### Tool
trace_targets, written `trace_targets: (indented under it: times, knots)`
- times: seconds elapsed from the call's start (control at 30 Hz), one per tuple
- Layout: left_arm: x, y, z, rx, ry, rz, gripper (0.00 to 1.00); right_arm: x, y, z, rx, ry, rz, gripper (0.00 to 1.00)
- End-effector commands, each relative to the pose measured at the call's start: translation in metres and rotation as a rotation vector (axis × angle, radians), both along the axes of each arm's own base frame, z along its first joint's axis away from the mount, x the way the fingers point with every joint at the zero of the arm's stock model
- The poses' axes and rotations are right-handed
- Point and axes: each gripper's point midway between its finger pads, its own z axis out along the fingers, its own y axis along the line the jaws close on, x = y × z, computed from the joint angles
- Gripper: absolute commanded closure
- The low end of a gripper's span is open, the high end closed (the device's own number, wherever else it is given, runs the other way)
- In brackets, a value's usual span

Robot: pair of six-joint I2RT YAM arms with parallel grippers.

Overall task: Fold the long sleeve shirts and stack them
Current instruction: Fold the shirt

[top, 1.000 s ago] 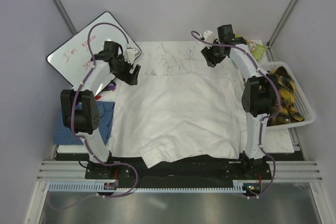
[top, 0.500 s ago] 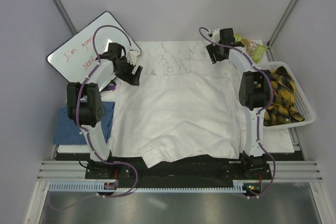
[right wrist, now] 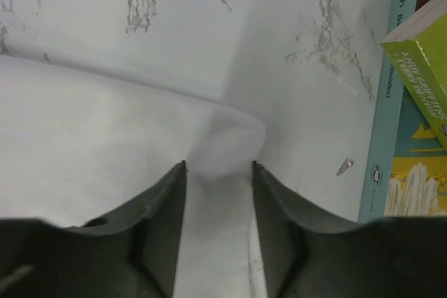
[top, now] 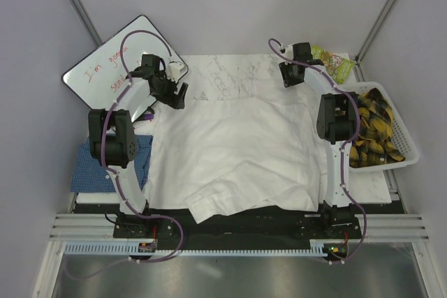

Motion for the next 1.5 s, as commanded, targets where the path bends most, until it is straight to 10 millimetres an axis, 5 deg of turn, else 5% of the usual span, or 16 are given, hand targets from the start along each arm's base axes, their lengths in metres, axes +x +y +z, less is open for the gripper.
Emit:
trace_targets:
  times: [0.0,0.17,0.23,0.37,0.53,0.63,1.0,1.47]
  knots:
    - [0.019,0.004,0.008,0.002,-0.048,0.03,0.07,0.017,0.005,0.015,0.055,-0.061,-0.014,0.61]
    - [0.027,0.012,0.006,0.003,-0.049,0.06,0.1,0.019,0.004,0.032,0.056,-0.09,-0.008,1.0]
    - [0.035,0.015,0.005,0.016,-0.067,0.032,0.11,0.019,0.005,0.043,0.053,-0.109,0.003,1.0]
    - [0.043,0.014,-0.002,0.071,-0.102,-0.131,0.35,0.015,0.009,0.083,0.076,-0.176,0.027,1.0]
    - [0.053,0.013,-0.01,0.101,-0.131,-0.222,0.36,0.01,0.012,0.123,0.088,-0.259,0.049,1.0]
    - [0.056,0.012,-0.014,0.108,-0.14,-0.257,0.37,0.006,0.013,0.131,0.092,-0.267,0.059,1.0]
    - [0.065,0.017,-0.046,0.163,-0.115,-0.311,0.42,-0.001,0.014,0.122,0.088,-0.238,0.086,1.0]
    - [0.079,0.022,-0.057,0.213,-0.142,-0.316,0.48,-0.005,0.017,0.11,0.083,-0.208,0.109,1.0]
